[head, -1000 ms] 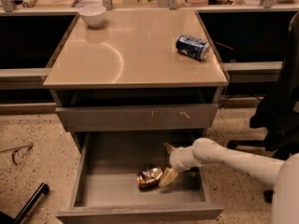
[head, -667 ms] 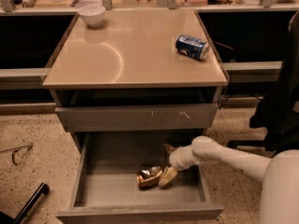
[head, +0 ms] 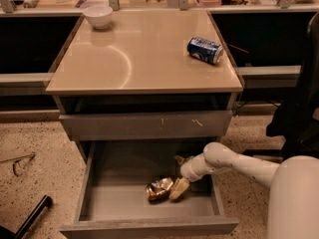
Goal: Pick orange can from middle drawer and place on counter
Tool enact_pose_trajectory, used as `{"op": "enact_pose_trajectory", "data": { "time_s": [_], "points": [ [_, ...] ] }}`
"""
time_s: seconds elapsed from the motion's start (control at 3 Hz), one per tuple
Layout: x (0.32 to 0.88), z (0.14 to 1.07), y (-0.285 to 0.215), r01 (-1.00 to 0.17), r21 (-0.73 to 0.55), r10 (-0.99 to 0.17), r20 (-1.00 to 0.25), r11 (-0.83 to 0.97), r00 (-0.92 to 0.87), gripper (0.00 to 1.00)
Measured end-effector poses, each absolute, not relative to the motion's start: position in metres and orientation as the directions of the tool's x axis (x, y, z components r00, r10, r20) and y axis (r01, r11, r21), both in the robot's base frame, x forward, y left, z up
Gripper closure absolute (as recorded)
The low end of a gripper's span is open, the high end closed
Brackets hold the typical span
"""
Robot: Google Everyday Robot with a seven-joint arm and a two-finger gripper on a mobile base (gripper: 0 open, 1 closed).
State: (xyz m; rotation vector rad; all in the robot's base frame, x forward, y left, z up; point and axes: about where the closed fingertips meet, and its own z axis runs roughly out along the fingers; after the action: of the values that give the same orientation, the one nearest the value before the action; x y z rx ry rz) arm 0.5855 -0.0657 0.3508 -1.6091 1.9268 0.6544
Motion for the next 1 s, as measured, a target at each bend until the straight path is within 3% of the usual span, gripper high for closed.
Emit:
{"op": "enact_pose_trajectory", "data": {
  "time_s": [1.0],
  "points": [
    [0.552,0.356,-0.049,-0.989,0.007,-0.74,-0.662,0.15,-0.117,0.0]
  ]
}}
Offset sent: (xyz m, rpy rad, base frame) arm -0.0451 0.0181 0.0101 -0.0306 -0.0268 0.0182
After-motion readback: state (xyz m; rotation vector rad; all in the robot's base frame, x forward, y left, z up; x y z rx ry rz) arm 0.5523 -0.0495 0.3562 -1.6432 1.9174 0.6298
